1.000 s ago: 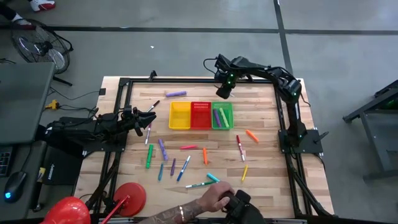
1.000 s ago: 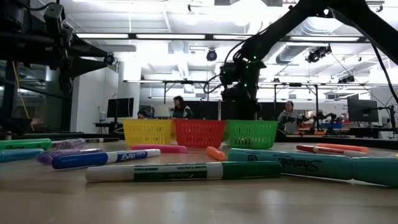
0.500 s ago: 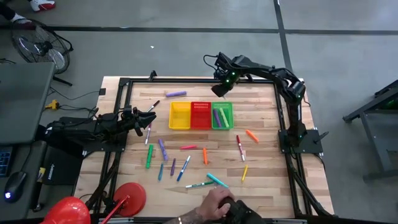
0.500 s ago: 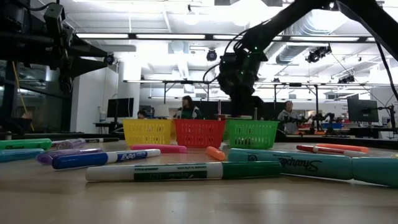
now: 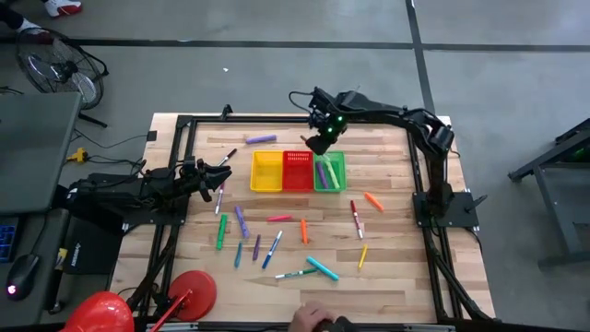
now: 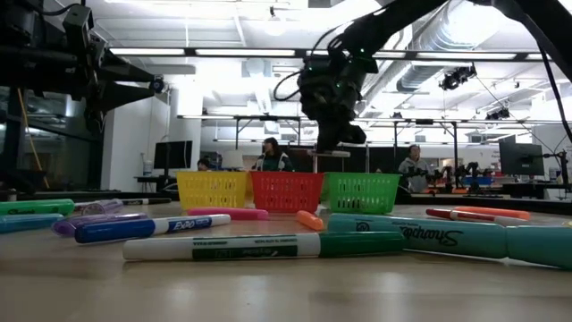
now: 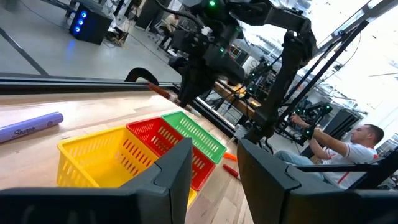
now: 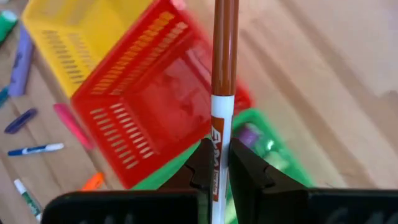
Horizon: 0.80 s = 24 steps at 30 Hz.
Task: Pick & Place Markers
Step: Put the brown marker into the red bin
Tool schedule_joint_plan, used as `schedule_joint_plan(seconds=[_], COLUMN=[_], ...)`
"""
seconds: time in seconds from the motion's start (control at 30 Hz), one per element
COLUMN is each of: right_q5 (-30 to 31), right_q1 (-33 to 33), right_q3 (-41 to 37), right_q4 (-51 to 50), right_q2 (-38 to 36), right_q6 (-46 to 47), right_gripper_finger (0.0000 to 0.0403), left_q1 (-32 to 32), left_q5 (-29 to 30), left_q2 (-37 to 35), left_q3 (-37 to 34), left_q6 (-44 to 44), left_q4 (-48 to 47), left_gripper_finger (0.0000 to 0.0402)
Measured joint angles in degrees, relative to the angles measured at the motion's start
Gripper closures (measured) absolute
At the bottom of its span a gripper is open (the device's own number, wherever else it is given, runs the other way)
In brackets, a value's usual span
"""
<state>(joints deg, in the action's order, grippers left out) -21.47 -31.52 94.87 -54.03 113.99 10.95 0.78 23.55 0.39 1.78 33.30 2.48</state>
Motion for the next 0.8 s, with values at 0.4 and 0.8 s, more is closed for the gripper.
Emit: schedule_joint_plan(seconds=[0.4, 0.8], right_q5=[2.11, 9.78], right_q1=[8.37, 10.27], right_q3=[-4.74, -11.33], right_q4=[11.57, 22.66], right_q2=[-0.02, 0.0], right_q6=[13.43, 33.84], right_gripper_finger=[0.038, 0.038], left_q1=[-0.02, -0.01], left_q5=[0.0, 0.01], left_q2=[0.01, 0.02], left_q3=[0.0, 0.02], left_q6=[0.0, 0.0], left_q4=[0.0, 0.0], left_gripper_finger=[0.0275, 0.0275])
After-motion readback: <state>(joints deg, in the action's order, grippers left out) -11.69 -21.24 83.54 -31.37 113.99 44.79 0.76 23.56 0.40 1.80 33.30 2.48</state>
